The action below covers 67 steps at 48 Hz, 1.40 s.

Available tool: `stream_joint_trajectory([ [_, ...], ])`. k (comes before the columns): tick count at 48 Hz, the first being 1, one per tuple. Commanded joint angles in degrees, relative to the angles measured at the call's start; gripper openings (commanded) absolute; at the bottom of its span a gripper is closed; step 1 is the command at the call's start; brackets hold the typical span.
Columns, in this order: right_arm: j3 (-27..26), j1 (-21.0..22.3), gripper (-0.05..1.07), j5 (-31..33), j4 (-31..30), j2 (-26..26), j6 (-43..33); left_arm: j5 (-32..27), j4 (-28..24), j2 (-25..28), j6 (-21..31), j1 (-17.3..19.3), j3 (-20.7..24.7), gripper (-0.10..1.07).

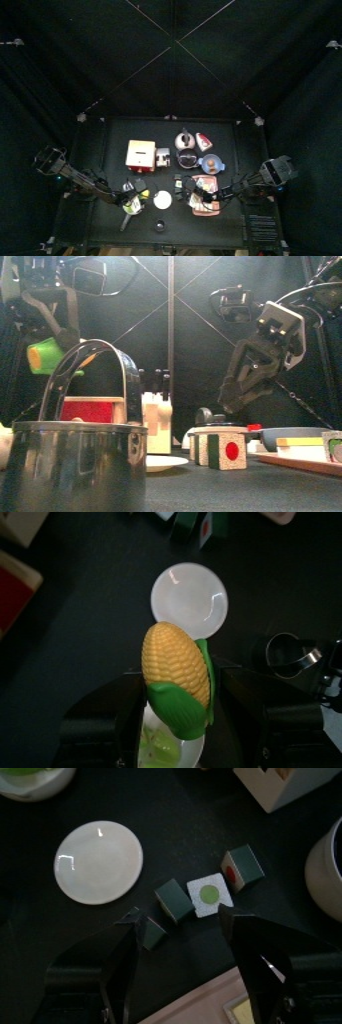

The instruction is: Remove corn husk

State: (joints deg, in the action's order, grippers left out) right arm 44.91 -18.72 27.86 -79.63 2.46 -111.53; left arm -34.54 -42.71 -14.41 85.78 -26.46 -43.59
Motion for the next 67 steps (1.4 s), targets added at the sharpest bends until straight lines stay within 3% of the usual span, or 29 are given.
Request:
stream_joint_trajectory([
  [1,-1.8,0.1,0.91,-0.8,-2.4,2.5,-0.2,3.5,-7.1,-2.2,0.1,0.4,-0.3,0.77],
  [11,-3.1,0.2,0.91,-1.9,-7.5,4.7,-0.5,15.4,-20.1,-4.3,0.5,3.3,-1.9,0.77],
  [22,-5.4,0.2,0.91,0.7,-16.5,5.4,-0.6,29.2,-34.3,-5.2,0.4,12.1,-3.0,0.77],
  [27,-7.0,0.2,0.91,2.5,-18.9,5.4,-0.8,32.7,-39.6,-5.4,0.3,16.1,-3.0,0.77],
  [34,-9.5,0.3,0.91,6.8,-17.6,5.4,-1.3,37.0,-47.2,-5.8,-0.8,19.9,-2.1,0.77],
  [40,-12.5,0.4,0.91,8.1,-10.5,5.2,-4.0,39.8,-52.8,-6.3,-2.6,20.0,-1.9,0.77],
  [49,-13.7,0.6,0.91,7.9,-4.7,4.7,-11.2,40.7,-55.5,-6.4,-7.7,20.0,-2.1,0.77],
  [67,-16.3,1.2,0.91,6.1,-7.4,0.3,-25.0,40.0,-53.3,-6.1,-12.0,20.0,-2.4,0.77],
])
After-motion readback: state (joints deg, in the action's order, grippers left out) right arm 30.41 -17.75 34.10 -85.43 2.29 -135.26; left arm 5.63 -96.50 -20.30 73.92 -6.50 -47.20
